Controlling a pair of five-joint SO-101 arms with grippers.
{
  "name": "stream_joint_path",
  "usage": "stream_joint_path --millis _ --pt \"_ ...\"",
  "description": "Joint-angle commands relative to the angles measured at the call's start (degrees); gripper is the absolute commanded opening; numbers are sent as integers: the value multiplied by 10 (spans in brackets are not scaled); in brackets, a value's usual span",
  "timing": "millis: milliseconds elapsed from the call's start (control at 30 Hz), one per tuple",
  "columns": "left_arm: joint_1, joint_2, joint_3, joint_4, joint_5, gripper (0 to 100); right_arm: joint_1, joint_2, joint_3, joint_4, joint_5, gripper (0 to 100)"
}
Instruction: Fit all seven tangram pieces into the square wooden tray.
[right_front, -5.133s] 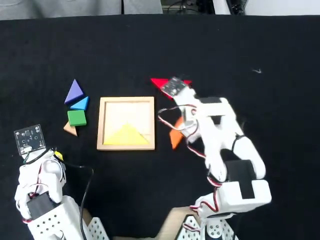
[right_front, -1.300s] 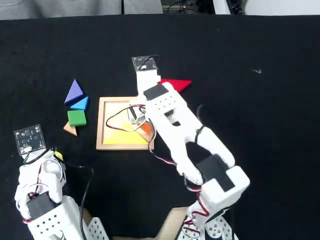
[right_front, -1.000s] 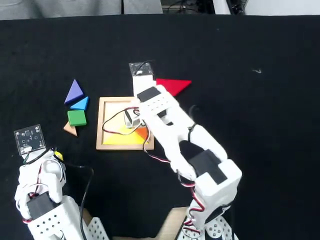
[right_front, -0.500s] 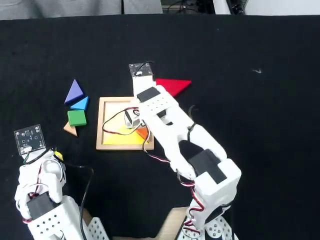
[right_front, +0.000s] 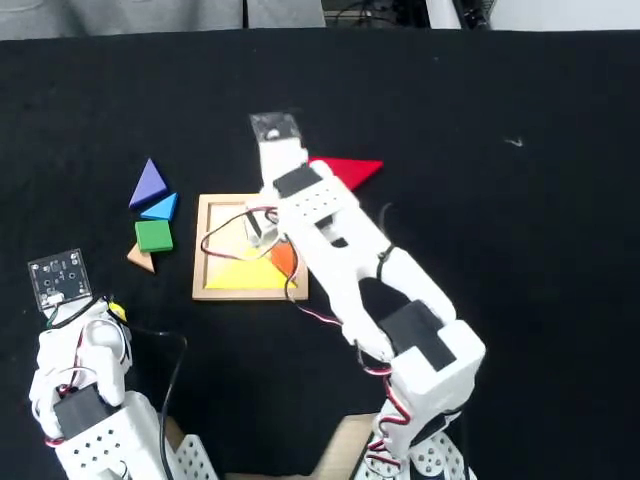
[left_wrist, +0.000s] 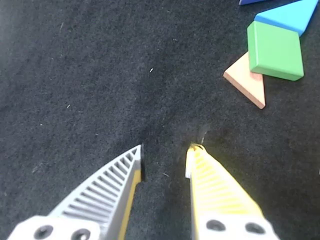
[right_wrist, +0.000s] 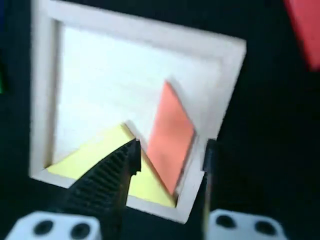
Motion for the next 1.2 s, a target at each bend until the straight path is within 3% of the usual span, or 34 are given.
stream_joint_path --millis 0,67,133,400,1167 --pt "1 -4 4 -10 -6 160 11 -35 -58 -12 132 6" --pt "1 -4 4 -10 -6 160 9 -18 -59 -29 180 47" --pt "1 -4 4 -10 -6 160 8 10 -59 -50 202 27" --pt "1 -4 4 -9 -6 160 18 104 -73 -97 207 14" --pt "3 -4 4 -10 -6 160 55 166 -130 -94 208 14"
